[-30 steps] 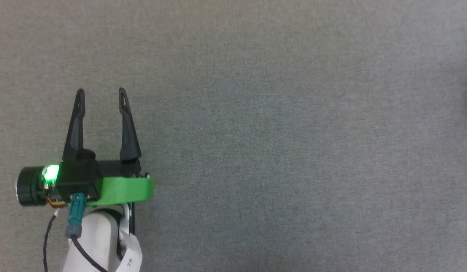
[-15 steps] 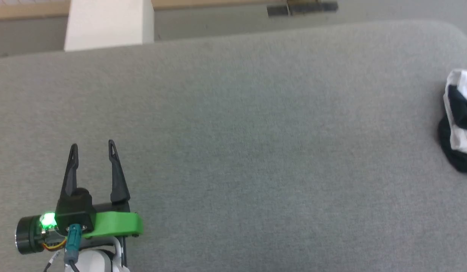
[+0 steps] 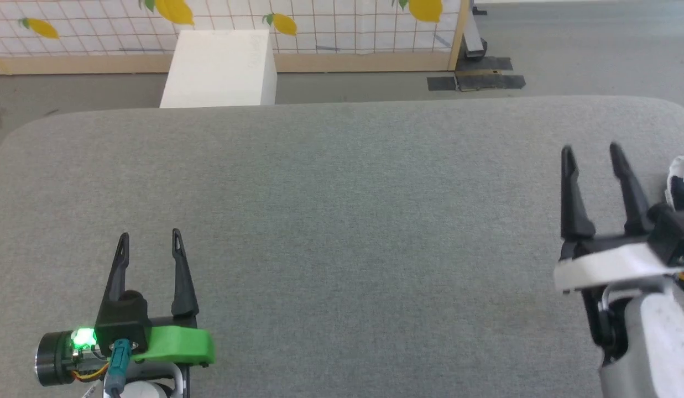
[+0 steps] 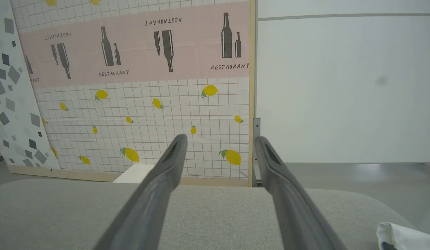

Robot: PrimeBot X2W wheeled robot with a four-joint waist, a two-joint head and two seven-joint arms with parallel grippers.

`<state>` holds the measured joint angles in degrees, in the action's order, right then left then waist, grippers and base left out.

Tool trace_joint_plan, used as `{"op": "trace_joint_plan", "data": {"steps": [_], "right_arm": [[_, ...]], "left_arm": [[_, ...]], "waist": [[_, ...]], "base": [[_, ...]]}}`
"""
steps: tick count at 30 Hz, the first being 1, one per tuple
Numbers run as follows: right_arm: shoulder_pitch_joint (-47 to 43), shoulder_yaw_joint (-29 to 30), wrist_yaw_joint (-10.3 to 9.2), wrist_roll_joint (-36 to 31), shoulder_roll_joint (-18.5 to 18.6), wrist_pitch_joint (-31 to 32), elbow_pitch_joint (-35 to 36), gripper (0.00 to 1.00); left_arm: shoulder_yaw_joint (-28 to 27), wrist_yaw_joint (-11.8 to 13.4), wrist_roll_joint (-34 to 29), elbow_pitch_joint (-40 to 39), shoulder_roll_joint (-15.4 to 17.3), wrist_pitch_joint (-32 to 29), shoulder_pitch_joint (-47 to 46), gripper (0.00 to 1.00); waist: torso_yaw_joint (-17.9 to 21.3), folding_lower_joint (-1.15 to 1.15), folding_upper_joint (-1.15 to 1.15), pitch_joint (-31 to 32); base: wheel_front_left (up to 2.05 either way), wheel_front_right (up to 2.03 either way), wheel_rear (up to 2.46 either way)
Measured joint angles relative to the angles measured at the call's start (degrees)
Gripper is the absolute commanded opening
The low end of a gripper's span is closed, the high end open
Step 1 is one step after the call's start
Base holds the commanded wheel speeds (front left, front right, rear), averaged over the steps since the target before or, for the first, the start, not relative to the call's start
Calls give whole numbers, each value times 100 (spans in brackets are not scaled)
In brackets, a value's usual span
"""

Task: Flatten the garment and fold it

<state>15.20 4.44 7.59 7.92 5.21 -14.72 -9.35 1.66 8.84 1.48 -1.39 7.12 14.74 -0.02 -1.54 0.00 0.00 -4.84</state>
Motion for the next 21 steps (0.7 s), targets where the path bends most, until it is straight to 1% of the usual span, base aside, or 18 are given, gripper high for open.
{"op": "trace_joint_plan", "data": {"steps": [4, 9, 11, 15, 18, 19, 21], "right_arm": [[-480, -33, 0, 9, -110, 0, 92, 100], [-1056, 98, 0, -105, -188, 0, 536, 100], [-1251, 121, -1, -254, -201, 0, 766, 100], [-1526, 168, -1, -270, -216, 0, 1054, 100], [-1614, 165, -1, -198, -219, 0, 1157, 100], [-1625, 163, 0, -190, -218, 1, 1161, 0], [-1625, 162, 0, -190, -218, 7, 1157, 0]], "left_arm": [[32, -51, -16, 65, 11, -1, 9, 100], [93, -129, -16, 104, 16, -1, 52, 100], [110, -153, -14, 129, 15, -1, 60, 100], [126, -279, 59, 151, 3, -1, 62, 100], [98, -318, 110, 165, -15, -1, 66, 100], [96, -325, 110, 174, -18, -2, 65, 0], [98, -325, 108, 174, -15, -4, 62, 0]], "waist": [[-51, 0, 0, 82], [-60, 0, 0, 112], [-47, 0, 0, 113], [-32, 0, 0, 125], [-23, 0, 0, 137], [-22, 0, 0, 142], [-22, 0, 0, 143]], "base": [[0, 0, 0], [0, 0, 0], [0, 0, 0], [0, 0, 0], [0, 0, 0], [0, 0, 0], [0, 0, 0]]}}
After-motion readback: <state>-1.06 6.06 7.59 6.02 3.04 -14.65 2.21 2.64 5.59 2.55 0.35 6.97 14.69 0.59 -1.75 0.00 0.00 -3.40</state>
